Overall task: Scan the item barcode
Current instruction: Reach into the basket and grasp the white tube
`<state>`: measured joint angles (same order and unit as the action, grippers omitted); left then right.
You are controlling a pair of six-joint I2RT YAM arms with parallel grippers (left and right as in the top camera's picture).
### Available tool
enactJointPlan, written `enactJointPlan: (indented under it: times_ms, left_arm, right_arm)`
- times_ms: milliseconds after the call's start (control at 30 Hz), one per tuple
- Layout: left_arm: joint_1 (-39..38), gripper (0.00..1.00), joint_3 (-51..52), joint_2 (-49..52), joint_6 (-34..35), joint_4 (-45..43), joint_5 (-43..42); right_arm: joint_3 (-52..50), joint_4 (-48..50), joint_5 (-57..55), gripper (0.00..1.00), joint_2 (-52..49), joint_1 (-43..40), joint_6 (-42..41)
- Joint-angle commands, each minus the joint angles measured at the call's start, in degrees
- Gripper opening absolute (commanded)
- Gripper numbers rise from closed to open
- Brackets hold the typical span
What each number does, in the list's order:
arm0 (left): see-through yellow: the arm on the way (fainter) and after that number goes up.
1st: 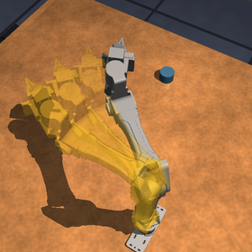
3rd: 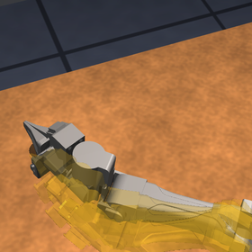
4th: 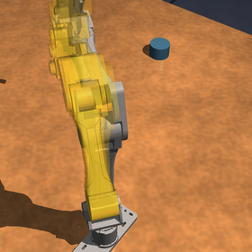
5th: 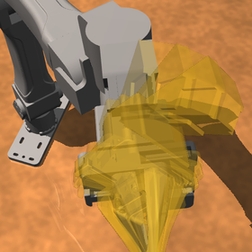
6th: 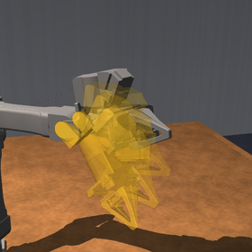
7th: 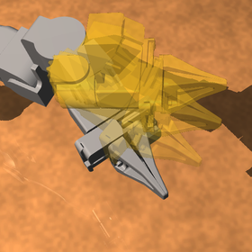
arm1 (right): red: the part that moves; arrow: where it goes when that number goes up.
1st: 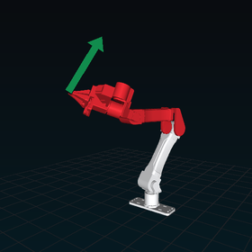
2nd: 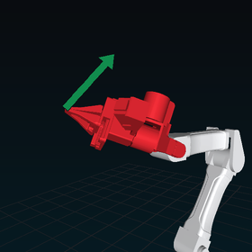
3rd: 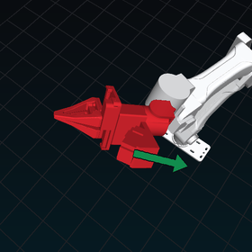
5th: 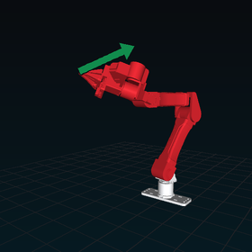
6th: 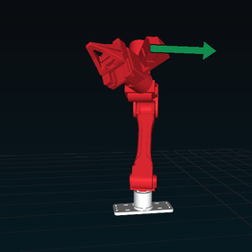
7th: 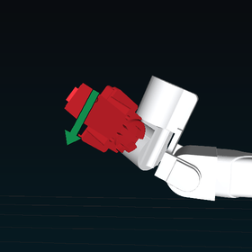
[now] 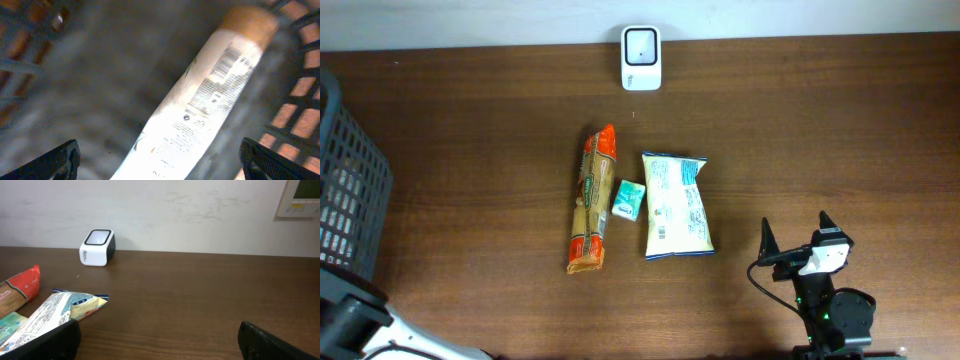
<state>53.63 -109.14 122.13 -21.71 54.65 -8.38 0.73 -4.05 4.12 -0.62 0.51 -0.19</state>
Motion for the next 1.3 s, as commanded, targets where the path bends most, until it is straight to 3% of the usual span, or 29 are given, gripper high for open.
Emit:
enactJointPlan:
  times_ms: [0, 133, 400, 533, 600, 667, 767, 967, 1267]
  left_arm:
    - [0.66, 1.0, 0.35, 2.95, -2.49, 0.17, -0.85]
    - [0.66, 0.98, 0.35, 4.46, -6.95, 0.7, -4.83]
    - [0.66, 0.94, 0.35, 8.76, -8.39, 0.63, -5.42]
    - [0.66, 0.65, 0.35, 9.99, -8.41, -0.11, -5.4]
    - [0.66, 0.35, 0.35, 9.99, -8.39, -1.03, -5.4]
    - [0.66, 0.12, 0.35, 9.99, -8.37, -1.42, -5.42]
    - [0.66, 0.02, 0.33, 9.97, -8.33, -1.42, -5.88]
    - [0.52, 0.0, -2.64, 8.13, -3.63, -0.72, -14.88]
    - [-1.62, 0.0, -10.08, -6.58, 12.85, -1.07, -14.84]
  right_arm:
    - [-0.42, -0.09, 0.13, 0.99, 0.37, 0.22, -0.13]
    - [-0.42, -0.09, 0.13, 0.99, 0.37, 0.22, -0.13]
    - [-0.42, -0.09, 0.11, 0.99, 0.37, 0.22, -0.11]
    - [-0.42, -0.09, 0.13, 0.99, 0.37, 0.22, -0.13]
    - [-0.42, -0.09, 0.13, 0.99, 0.37, 0.22, -0.11]
    - [-0.42, -0.11, 0.13, 0.99, 0.37, 0.22, -0.13]
    - [-0.42, -0.11, 0.11, 0.99, 0.37, 0.22, -0.11]
    - [-0.42, -0.09, 0.13, 0.99, 0.37, 0.22, -0.13]
    - [-0.42, -0.09, 0.13, 0.99, 0.37, 0.22, -0.13]
